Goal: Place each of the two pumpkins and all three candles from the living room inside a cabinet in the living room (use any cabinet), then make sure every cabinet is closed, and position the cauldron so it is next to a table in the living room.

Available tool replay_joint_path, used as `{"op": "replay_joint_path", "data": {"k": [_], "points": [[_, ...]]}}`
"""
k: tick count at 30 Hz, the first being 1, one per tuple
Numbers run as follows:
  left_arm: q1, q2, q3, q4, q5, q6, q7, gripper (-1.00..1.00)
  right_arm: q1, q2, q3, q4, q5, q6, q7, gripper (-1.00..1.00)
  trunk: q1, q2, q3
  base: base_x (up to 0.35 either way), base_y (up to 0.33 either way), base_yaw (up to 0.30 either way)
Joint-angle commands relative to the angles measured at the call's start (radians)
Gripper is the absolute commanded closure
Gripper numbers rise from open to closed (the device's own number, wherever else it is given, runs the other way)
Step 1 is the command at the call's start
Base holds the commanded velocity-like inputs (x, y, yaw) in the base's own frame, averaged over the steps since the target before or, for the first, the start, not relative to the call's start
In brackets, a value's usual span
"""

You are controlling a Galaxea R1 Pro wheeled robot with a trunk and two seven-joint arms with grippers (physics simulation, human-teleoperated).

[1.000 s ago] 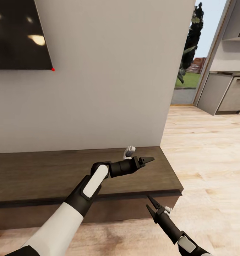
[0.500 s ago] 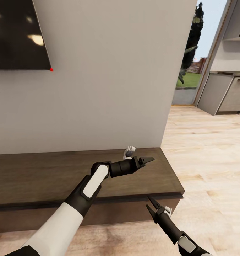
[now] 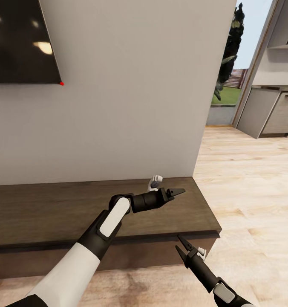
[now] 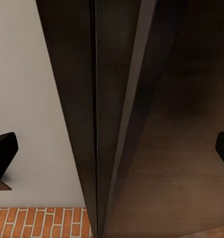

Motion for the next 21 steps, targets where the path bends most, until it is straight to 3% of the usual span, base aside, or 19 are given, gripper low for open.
{"op": "replay_joint_path", "data": {"k": [1, 18, 21], "points": [[-0.001, 0.000, 0.001, 0.000, 0.000, 0.004, -0.002, -1.00, 0.000, 0.000, 0.007, 0.000, -0.011, 0.009, 0.003, -1.00, 0.000, 0.000, -0.001, 0.000, 0.000, 0.000], [-0.001, 0.000, 0.001, 0.001, 0.000, 0.004, -0.002, -1.00, -0.001, 0.000, 0.007, 0.000, -0.010, 0.009, 0.003, -1.00, 0.000, 0.000, -0.001, 0.000, 0.000, 0.000], [-0.001, 0.000, 0.001, 0.001, 0.000, 0.004, -0.002, -1.00, -0.001, 0.000, 0.008, 0.000, -0.009, 0.009, 0.005, -1.00, 0.001, -0.001, -0.012, 0.000, 0.000, 0.000]]}}
